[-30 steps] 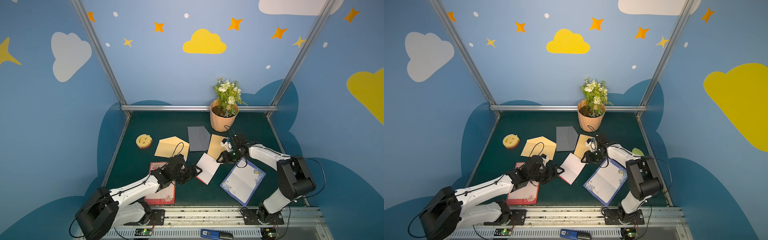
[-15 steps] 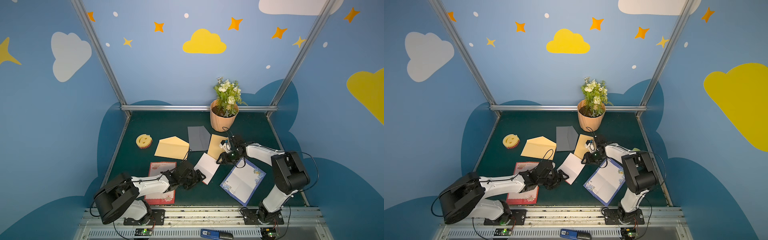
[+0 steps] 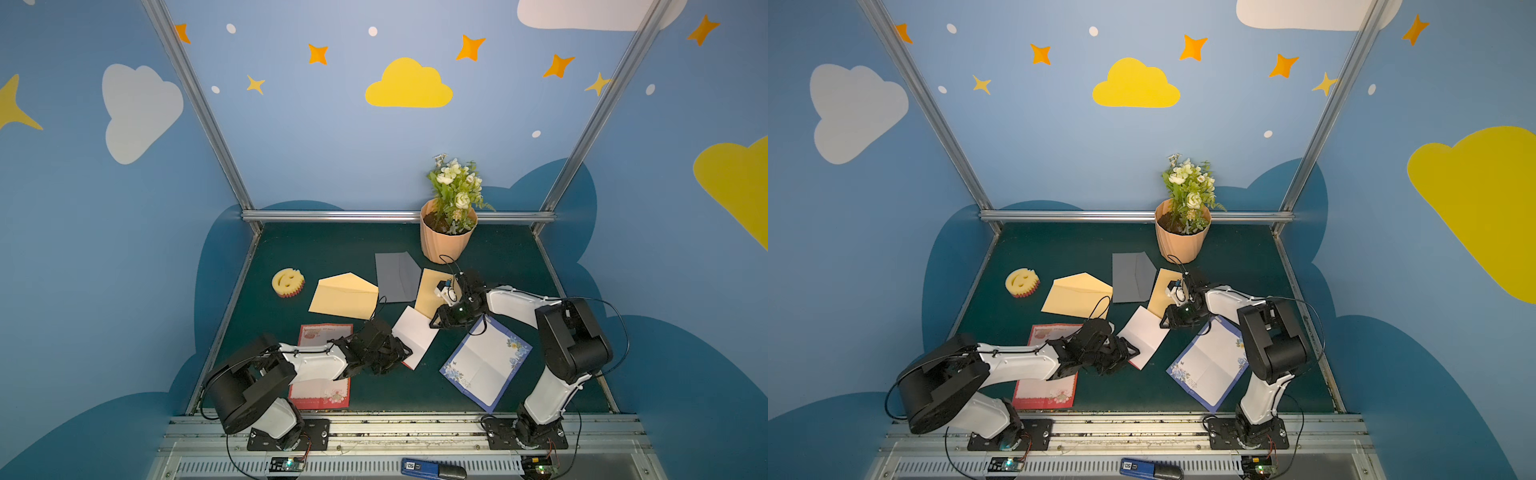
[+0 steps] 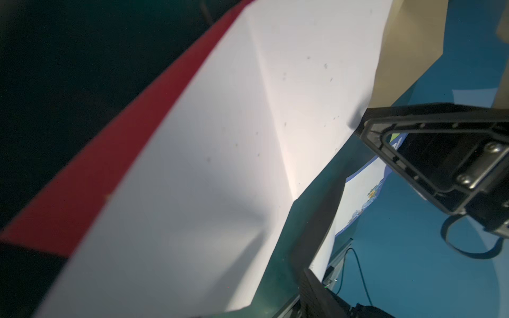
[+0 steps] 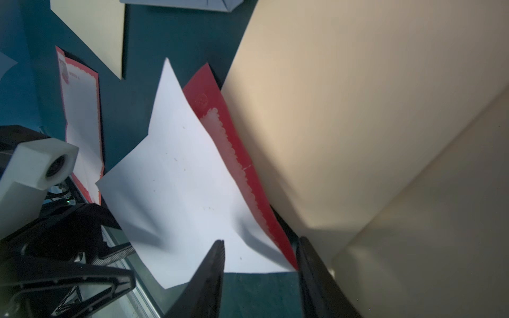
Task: Fold the letter paper in half and place it into the envelope
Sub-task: Adjust the letter paper at the center of the board.
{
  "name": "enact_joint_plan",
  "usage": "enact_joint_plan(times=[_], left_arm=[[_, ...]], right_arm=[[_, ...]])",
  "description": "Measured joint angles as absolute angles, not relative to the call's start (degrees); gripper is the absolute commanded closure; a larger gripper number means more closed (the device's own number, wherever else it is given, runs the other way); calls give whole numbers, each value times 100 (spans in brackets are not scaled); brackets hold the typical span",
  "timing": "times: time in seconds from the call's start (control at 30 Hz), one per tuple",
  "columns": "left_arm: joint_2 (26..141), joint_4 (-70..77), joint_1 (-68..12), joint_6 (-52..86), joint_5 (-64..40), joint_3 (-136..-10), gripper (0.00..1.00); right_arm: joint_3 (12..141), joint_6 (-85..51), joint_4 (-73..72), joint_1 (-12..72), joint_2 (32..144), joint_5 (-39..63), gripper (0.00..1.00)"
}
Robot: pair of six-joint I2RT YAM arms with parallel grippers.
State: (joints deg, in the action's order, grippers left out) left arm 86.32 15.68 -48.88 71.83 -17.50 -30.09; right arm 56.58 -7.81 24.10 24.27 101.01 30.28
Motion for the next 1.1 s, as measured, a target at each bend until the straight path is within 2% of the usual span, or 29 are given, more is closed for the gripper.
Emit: enact_joint_plan(times=[0.37, 0.67, 0.77, 1.1], left_arm=[[8510, 1039, -4303, 6932, -1772, -3015, 61], [8440, 89, -3500, 5961, -2080, -3601, 60], [8547, -222, -3295, 5551, -2274, -3994, 59], [8329, -1205, -2860, 4646, -2624, -4510, 41]], right_arm=[[5203, -1194, 2163, 2740, 9909, 3192, 60], [4576, -1973, 1890, 3103, 9035, 3199, 49], [4510, -2154, 1833, 3120, 8836, 3116, 47], [4497, -2182, 1811, 2777, 8882, 2917, 45]])
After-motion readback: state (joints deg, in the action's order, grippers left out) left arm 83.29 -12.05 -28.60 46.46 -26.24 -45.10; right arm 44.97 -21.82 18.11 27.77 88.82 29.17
